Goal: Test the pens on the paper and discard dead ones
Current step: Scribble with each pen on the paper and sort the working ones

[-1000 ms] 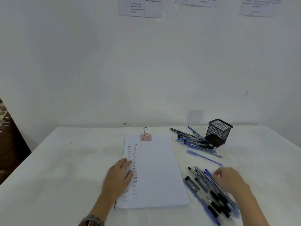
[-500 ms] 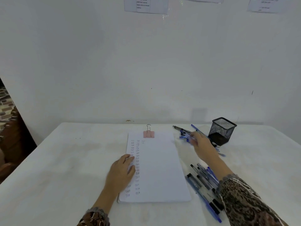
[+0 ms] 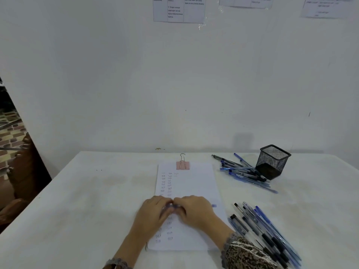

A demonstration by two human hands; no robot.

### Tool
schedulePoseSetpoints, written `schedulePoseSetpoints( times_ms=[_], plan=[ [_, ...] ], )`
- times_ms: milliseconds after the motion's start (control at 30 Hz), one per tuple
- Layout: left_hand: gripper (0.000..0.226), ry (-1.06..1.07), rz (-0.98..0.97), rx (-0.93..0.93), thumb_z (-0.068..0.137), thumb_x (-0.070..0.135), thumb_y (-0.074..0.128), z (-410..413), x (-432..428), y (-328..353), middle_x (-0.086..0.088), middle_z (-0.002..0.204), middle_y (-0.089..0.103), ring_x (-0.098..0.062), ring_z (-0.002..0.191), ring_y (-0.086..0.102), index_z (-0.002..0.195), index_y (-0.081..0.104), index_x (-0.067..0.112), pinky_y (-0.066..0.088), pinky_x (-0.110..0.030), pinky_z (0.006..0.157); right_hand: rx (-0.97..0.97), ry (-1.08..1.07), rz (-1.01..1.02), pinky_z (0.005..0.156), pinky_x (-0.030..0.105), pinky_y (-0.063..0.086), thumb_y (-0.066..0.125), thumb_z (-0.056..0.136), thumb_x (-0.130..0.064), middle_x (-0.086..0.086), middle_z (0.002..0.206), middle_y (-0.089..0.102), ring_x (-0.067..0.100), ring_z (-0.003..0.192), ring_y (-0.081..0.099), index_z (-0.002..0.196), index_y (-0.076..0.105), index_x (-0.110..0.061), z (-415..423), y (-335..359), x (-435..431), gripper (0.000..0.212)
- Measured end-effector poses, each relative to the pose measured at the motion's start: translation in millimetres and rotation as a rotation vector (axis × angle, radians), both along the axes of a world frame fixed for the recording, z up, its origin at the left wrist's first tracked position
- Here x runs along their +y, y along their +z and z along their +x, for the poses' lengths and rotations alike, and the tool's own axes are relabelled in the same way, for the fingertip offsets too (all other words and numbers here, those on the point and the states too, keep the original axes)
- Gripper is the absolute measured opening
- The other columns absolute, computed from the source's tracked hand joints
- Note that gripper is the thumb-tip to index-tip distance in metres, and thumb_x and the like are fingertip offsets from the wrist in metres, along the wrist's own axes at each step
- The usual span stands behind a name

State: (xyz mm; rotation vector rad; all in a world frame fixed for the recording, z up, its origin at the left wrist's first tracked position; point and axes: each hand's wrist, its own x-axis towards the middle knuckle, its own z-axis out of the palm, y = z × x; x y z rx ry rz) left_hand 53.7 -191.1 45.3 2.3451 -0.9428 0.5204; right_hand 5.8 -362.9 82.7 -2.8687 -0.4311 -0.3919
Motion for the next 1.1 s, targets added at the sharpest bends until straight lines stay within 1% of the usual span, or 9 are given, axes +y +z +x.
schedulePoseSetpoints(
  times_ms=[67, 133, 233, 367, 467, 567, 667, 833, 1100],
  plan=[
    [0.051, -0.003, -0.018, -0.030, 0.095, 0.056, 0.024, 1, -1, -1, 0.017, 0.085, 0.065, 0.003, 0.085, 0.049, 0.094, 0.064, 0.025, 0.032, -0.012, 0.079, -0.077, -0.021, -0.042, 0.041, 0.016, 0.017, 0.039, 0.077, -0.045, -0.010, 0.050, 0.057, 0.008, 0.041, 0.053, 0.070, 0.059, -0.031, 5, 1, -3, 0.026],
    [0.053, -0.007, -0.022, -0.059, 0.095, 0.056, 0.024, 2, 0, -2, 0.017, 0.081, 0.065, 0.002, 0.083, 0.048, 0.090, 0.066, 0.024, 0.034, -0.012, 0.077, -0.082, -0.037, -0.107, 0.039, 0.015, 0.017, 0.040, 0.077, -0.054, -0.013, 0.045, 0.054, 0.001, 0.037, 0.049, 0.063, 0.061, -0.035, 10, -2, -5, 0.033],
    [0.055, 0.025, -0.037, -0.079, 0.094, 0.057, 0.024, 2, -1, -2, 0.016, 0.077, 0.064, 0.001, 0.077, 0.048, 0.086, 0.066, 0.024, 0.036, -0.010, 0.074, -0.109, -0.050, -0.105, 0.054, 0.022, 0.033, 0.044, 0.087, -0.044, -0.009, 0.077, 0.065, 0.011, 0.068, 0.063, 0.087, 0.068, -0.024, 11, 5, -14, 0.031],
    [0.054, 0.086, -0.062, 0.016, 0.091, 0.059, 0.023, -3, -1, -1, 0.014, 0.087, 0.064, -0.001, 0.078, 0.053, 0.098, 0.063, 0.023, 0.035, -0.007, 0.070, -0.510, -0.124, 0.035, 0.061, 0.019, 0.032, 0.043, 0.086, -0.031, -0.006, 0.076, 0.058, 0.011, 0.069, 0.055, 0.075, 0.065, -0.019, 14, 7, -35, 0.028],
    [0.060, 0.084, -0.046, 0.031, 0.089, 0.061, 0.018, -1, -1, -4, 0.014, 0.092, 0.063, -0.004, 0.082, 0.054, 0.104, 0.061, 0.023, 0.035, -0.010, 0.073, -0.538, -0.169, 0.674, 0.073, 0.014, 0.038, 0.037, 0.094, -0.042, -0.006, 0.087, 0.058, 0.004, 0.081, 0.050, 0.088, 0.059, -0.021, 2, 10, -34, 0.031],
    [0.056, 0.082, -0.041, 0.040, 0.088, 0.057, 0.021, -1, -1, -4, 0.011, 0.093, 0.063, -0.006, 0.082, 0.054, 0.105, 0.062, 0.022, 0.032, -0.008, 0.073, -0.327, -0.199, 1.483, 0.062, 0.015, 0.043, 0.044, 0.088, -0.057, -0.003, 0.077, 0.055, 0.007, 0.062, 0.051, 0.086, 0.051, -0.016, -6, 10, -15, 0.041],
    [0.061, 0.077, -0.039, 0.018, 0.090, 0.060, 0.018, 1, -1, -6, 0.010, 0.090, 0.063, -0.008, 0.081, 0.056, 0.101, 0.063, 0.021, 0.035, -0.010, 0.074, -0.151, -0.263, 1.834, 0.049, 0.023, 0.046, 0.038, 0.097, -0.030, 0.008, 0.072, 0.050, 0.014, 0.048, 0.050, 0.080, 0.044, -0.008, -7, 0, -3, 0.029],
    [0.046, 0.073, -0.046, 0.045, 0.088, 0.048, 0.030, 1, -1, -7, 0.011, 0.094, 0.065, -0.004, 0.086, 0.053, 0.101, 0.064, 0.020, 0.028, -0.010, 0.085, -0.083, -0.310, 1.884, 0.047, 0.024, 0.045, 0.032, 0.102, -0.016, 0.010, 0.072, 0.047, 0.015, 0.046, 0.048, 0.078, 0.042, -0.008, -10, -2, 4, 0.027],
    [0.026, 0.038, -0.015, -0.025, 0.087, 0.038, 0.041, 3, -2, -4, 0.015, 0.078, 0.062, -0.002, 0.080, 0.044, 0.092, 0.063, 0.024, 0.032, -0.012, 0.078, 0.018, -0.297, 1.903, 0.047, 0.025, 0.046, 0.035, 0.100, -0.016, 0.010, 0.071, 0.050, 0.017, 0.047, 0.050, 0.077, 0.044, -0.007, -10, 2, 3, 0.027]
  ],
)
